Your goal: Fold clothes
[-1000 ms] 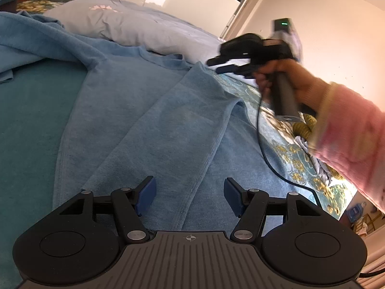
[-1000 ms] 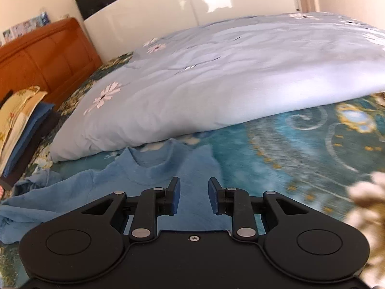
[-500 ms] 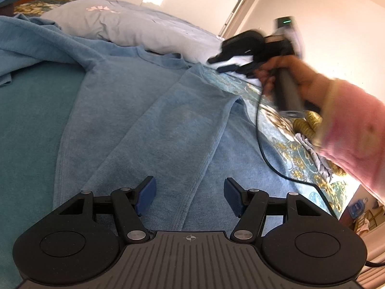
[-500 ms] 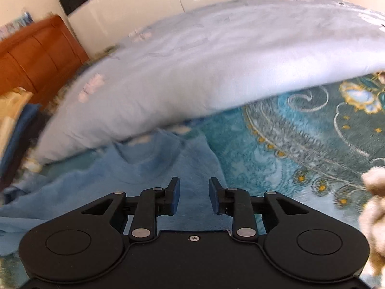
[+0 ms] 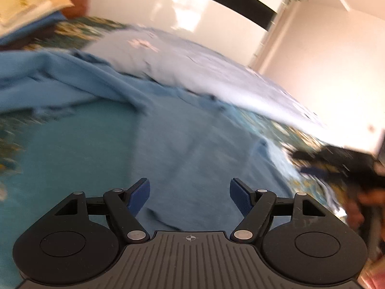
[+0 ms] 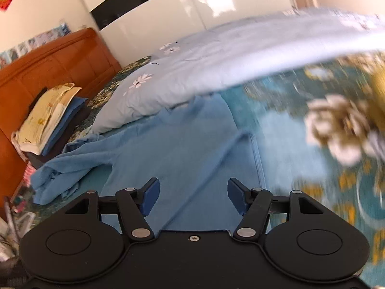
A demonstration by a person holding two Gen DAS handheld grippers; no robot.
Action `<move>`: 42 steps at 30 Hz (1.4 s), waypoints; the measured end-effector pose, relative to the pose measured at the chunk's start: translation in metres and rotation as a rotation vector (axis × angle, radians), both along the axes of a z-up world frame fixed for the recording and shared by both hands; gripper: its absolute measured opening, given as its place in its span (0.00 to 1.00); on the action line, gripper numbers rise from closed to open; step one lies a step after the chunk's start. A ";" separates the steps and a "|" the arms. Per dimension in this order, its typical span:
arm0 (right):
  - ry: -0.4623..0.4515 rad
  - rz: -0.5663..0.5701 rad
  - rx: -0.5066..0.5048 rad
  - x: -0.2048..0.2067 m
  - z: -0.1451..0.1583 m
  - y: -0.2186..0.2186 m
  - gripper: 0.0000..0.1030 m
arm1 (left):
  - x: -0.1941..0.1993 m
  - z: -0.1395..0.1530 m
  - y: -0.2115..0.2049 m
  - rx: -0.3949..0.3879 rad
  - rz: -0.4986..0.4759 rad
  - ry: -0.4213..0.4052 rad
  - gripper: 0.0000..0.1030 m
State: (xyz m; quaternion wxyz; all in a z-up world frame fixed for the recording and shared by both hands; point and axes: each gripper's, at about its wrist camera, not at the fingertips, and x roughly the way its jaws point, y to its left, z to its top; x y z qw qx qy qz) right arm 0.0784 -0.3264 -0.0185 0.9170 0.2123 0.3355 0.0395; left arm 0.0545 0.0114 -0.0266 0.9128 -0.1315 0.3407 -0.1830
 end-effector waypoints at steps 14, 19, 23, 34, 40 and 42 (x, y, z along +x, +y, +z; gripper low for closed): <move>0.008 -0.049 0.014 -0.034 0.004 -0.004 0.70 | 0.072 0.032 0.160 -0.237 0.611 0.077 0.68; 0.018 -0.041 -0.003 -0.031 0.002 -0.003 0.70 | 0.107 0.017 0.202 -0.566 0.748 0.224 0.57; 0.029 -0.033 -0.008 -0.027 -0.003 -0.001 0.71 | 0.124 0.014 0.211 -0.585 0.855 0.248 0.47; 0.065 0.052 -0.010 -0.014 -0.016 0.016 0.71 | 0.151 0.014 0.222 -0.540 1.034 0.263 0.29; 0.080 0.064 0.005 -0.011 -0.022 0.020 0.71 | 0.145 0.013 0.212 -0.503 1.023 0.214 0.09; 0.081 0.067 0.006 -0.012 -0.022 0.020 0.71 | 0.142 0.016 0.208 -0.487 1.010 0.191 0.07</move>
